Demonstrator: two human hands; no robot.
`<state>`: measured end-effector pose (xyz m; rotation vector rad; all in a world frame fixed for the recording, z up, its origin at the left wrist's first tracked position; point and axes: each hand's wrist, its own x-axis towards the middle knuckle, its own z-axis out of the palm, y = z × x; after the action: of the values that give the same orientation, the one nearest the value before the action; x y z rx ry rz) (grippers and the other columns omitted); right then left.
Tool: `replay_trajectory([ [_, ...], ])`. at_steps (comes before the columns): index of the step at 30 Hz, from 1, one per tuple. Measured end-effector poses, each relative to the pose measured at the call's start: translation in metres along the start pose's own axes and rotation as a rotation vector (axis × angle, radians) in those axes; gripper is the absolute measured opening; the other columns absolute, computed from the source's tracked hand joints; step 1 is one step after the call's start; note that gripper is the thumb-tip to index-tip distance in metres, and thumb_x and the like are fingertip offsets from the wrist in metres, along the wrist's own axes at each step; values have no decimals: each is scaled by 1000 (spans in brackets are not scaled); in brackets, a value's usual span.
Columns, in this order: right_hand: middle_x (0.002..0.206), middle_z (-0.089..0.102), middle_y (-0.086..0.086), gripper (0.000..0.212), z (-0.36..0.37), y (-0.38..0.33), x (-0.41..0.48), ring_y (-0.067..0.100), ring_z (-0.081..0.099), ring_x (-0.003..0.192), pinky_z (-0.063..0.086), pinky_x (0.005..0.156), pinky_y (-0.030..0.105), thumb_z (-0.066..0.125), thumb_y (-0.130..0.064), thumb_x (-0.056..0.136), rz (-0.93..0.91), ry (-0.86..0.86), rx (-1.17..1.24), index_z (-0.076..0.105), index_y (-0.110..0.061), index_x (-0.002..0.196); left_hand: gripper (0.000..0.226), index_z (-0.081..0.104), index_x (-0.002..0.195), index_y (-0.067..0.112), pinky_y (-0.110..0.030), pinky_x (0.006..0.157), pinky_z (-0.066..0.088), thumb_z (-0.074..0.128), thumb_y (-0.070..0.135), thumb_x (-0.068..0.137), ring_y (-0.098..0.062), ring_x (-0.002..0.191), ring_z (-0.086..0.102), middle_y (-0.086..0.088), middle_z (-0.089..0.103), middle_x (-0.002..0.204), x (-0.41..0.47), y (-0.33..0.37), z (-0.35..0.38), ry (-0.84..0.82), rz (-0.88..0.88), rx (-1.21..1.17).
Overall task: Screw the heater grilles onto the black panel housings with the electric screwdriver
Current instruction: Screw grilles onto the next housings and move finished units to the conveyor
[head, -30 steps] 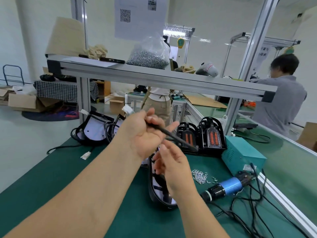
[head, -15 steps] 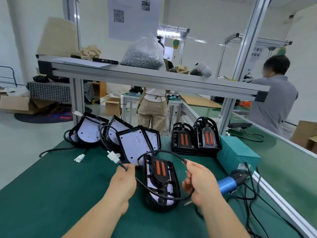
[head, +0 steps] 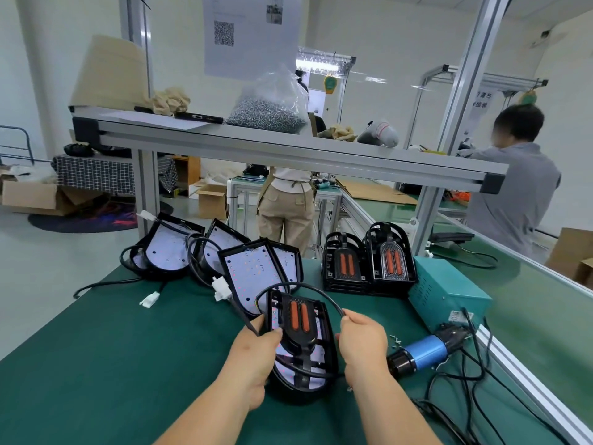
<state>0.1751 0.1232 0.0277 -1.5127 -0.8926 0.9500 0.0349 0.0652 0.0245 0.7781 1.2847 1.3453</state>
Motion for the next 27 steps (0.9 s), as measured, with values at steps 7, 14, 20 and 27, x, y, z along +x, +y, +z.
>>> replay_trajectory([
  [7, 106, 73, 3, 22, 9, 8, -21, 25, 68, 101, 54, 96, 43, 57, -14, 100, 45, -131, 230, 73, -14, 115, 26, 73, 109, 17, -43, 87, 56, 49, 8, 101, -29, 94, 74, -11, 77, 101, -6, 15, -6, 24, 86, -123],
  [14, 99, 78, 7, 28, 13, -1, -41, 30, 74, 95, 57, 91, 49, 54, -25, 102, 64, -368, 395, 79, -17, 94, 30, 62, 109, 25, -47, 102, 47, 50, 50, 98, -21, 109, 65, 0, 70, 116, -12, 28, -8, 191, 133, -75],
  [20, 105, 76, 7, 19, 14, -4, -47, 28, 72, 102, 54, 97, 52, 56, -14, 101, 49, -312, 481, 72, -15, 111, 81, 61, 130, 21, -51, 108, 44, 24, 80, 88, -28, 117, 62, -5, 69, 123, -8, 34, -12, 166, -15, -138],
  [27, 98, 78, 3, 23, -17, -20, -37, 21, 74, 93, 58, 83, 38, 51, -14, 103, -56, -168, 562, 73, -16, 108, 57, 41, 144, 21, -48, 96, 51, 31, 57, 102, -28, 120, 59, -6, 58, 137, -12, 37, 22, 126, 24, -312],
])
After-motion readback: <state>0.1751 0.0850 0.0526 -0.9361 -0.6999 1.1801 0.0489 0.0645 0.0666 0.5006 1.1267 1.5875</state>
